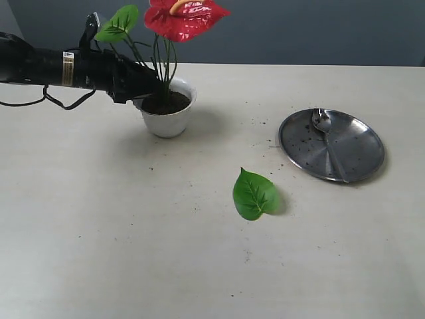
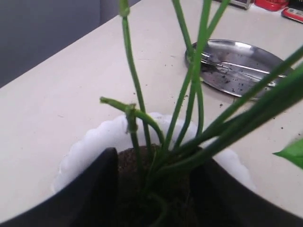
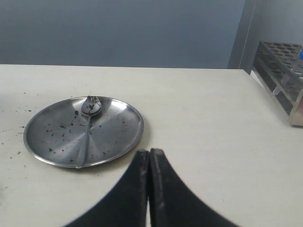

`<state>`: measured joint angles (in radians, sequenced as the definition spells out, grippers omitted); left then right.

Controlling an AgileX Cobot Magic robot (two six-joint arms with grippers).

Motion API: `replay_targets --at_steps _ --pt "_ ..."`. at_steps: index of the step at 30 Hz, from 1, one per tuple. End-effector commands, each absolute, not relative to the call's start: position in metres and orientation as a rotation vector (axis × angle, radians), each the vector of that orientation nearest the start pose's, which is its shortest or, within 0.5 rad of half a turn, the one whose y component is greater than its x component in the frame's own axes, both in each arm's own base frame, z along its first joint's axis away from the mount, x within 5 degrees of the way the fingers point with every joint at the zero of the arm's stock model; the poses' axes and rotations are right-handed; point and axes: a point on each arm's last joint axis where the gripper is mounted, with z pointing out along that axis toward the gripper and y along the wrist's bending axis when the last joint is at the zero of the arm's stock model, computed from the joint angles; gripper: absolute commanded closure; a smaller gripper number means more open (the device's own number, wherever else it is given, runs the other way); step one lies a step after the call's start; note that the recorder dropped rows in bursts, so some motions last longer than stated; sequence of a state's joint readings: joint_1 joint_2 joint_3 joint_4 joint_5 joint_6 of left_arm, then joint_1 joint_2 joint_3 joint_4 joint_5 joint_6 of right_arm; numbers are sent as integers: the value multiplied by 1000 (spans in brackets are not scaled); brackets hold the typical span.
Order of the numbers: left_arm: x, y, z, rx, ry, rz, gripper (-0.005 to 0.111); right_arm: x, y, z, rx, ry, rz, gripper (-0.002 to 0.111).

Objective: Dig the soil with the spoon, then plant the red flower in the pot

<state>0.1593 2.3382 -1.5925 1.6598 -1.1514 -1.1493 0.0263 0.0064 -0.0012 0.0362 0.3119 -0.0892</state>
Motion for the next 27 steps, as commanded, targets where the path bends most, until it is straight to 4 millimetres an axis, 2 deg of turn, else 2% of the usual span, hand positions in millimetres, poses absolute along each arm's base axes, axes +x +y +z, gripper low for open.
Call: replay_targets --at_steps 1,7,10,13,18,20,27 --pt "470 -8 135 895 1785 -825 61 54 2 186 -81 1786 -14 109" --pt "470 -8 136 896 1781 -832 61 54 2 186 -81 1786 -14 109" --pt "468 -9 140 911 1760 -856 54 54 2 186 -81 1786 -14 109" --pt "466 -9 142 923 1745 -877 54 54 2 186 -81 1786 -14 109" --pt "463 -2 147 920 1730 -908 54 54 2 186 -81 1786 -14 109" --pt "463 3 151 908 1731 -899 50 54 2 186 -81 1786 -14 109" --pt "462 11 150 890 1747 -892 46 54 2 186 -81 1786 -14 109"
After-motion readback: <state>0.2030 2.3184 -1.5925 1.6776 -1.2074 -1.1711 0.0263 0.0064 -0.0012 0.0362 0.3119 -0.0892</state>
